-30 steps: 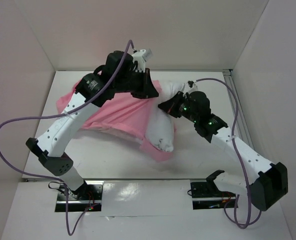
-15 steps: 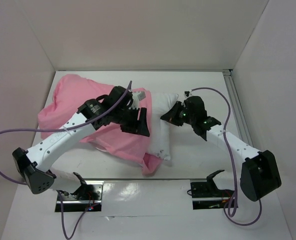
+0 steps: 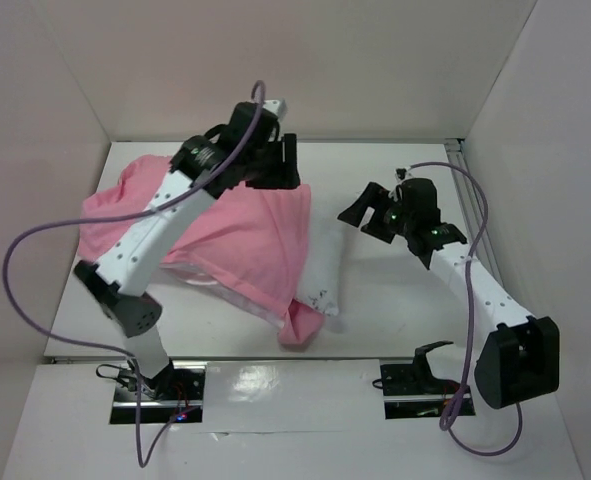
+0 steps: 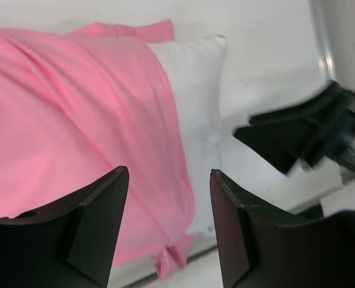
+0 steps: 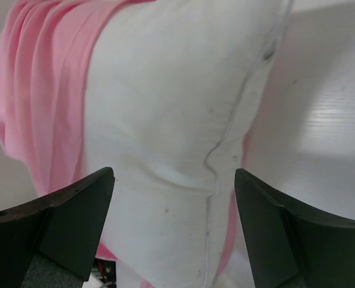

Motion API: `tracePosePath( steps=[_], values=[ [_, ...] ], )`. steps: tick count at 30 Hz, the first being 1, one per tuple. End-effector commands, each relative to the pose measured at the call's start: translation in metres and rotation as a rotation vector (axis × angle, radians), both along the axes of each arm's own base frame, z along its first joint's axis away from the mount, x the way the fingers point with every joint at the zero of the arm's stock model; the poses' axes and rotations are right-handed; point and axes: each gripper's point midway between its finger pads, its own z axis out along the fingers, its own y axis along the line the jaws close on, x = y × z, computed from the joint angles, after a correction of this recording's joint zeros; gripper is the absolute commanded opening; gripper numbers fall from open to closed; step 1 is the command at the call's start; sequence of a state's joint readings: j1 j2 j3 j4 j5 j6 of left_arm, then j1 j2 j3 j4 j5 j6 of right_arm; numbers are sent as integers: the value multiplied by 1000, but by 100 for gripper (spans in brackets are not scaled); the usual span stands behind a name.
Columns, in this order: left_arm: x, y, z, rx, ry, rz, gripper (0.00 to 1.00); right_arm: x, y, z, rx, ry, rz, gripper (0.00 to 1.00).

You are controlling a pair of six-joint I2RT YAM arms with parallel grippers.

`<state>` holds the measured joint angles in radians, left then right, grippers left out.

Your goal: Put the pillow into the pillowcase

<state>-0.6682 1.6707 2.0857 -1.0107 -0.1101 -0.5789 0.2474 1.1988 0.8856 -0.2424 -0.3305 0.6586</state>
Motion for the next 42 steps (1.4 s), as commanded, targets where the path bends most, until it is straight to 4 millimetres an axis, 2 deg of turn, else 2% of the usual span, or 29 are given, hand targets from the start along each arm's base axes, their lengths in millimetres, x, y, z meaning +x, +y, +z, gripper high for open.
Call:
tracePosePath(
  steps=[1, 2, 3, 4, 5, 6, 7, 9, 10, 12, 15, 16, 18, 19, 21, 22, 23, 25, 26, 27, 31, 32, 35, 36, 39, 40, 41, 42],
  values=[
    [46, 1, -23, 125, -26, 109, 69, 10, -18, 9, 6, -4, -44, 88],
    [63, -10, -26, 128, -42, 111, 68, 17, -21, 9, 20, -6, -66, 88],
    [71, -12, -31, 141, -44, 123, 68, 23, -29, 9, 31, -4, -99, 88],
    [77, -22, -35, 143, -52, 109, 68, 25, -30, -1, 36, 18, -96, 88],
    [85, -23, -33, 146, -72, 129, 68, 29, -29, 0, 57, 15, -87, 90],
    [95, -27, -53, 184, -52, 130, 68, 32, -31, -4, 63, 24, -89, 90],
    [98, -33, -61, 202, -54, 123, 68, 36, -29, -14, 64, 57, -80, 91],
    [107, -36, -73, 222, -53, 139, 68, 42, -24, -15, 97, 61, -54, 93],
    [115, -38, -84, 245, -57, 143, 68, 45, -22, -27, 100, 91, -45, 94],
    [118, -44, -96, 272, -51, 132, 68, 50, -16, -28, 141, 95, -27, 94],
    [123, -53, -118, 307, -39, 105, 68, 59, -11, -43, 164, 106, -15, 93],
    [118, -59, -119, 307, -39, 79, 68, 59, -3, -46, 171, 116, -2, 86],
    [123, -63, -131, 323, -32, 70, 66, 58, 6, -55, 173, 134, 24, 77],
    [124, -61, -131, 331, -37, 80, 63, 55, 14, -53, 178, 128, 51, 67],
    [125, -61, -136, 345, -34, 72, 57, 55, 20, -56, 169, 128, 70, 60],
    [125, -60, -136, 353, -37, 64, 55, 55, 20, -56, 169, 128, 70, 51],
    [125, -61, -142, 361, -28, 62, 50, 53, 23, -59, 168, 137, 78, 47],
    [127, -54, -144, 370, -17, 71, 31, 53, 23, -59, 168, 138, 78, 37],
    [127, -51, -144, 385, -17, 81, 23, 53, 23, -59, 168, 138, 78, 26],
    [130, -46, -144, 385, -14, 91, 13, 53, 23, -59, 168, 138, 78, 21],
    [134, -35, -131, 368, -30, 115, 0, 51, 23, -59, 162, 131, 83, 0],
    [136, -27, -116, 355, -51, 136, 0, 53, 23, -53, 165, 108, 85, 0],
    [133, -22, -95, 318, -74, 140, 0, 52, 24, -48, 180, 90, 90, 0],
    [129, -22, -76, 279, -101, 132, 0, 50, 30, -46, 186, 84, 112, 0],
    [111, -48, -48, 132, -112, -11, 0, 47, 43, -33, 216, 51, 148, 0],
    [99, -54, -26, 73, -139, -65, 0, 45, 47, -25, 240, 49, 176, 0],
    [86, -74, -16, -18, -135, -175, 0, 47, 56, -9, 262, 25, 207, 0],
    [74, -83, -4, -65, -149, -231, 0, 46, 62, 10, 275, -13, 239, 0]
  ],
)
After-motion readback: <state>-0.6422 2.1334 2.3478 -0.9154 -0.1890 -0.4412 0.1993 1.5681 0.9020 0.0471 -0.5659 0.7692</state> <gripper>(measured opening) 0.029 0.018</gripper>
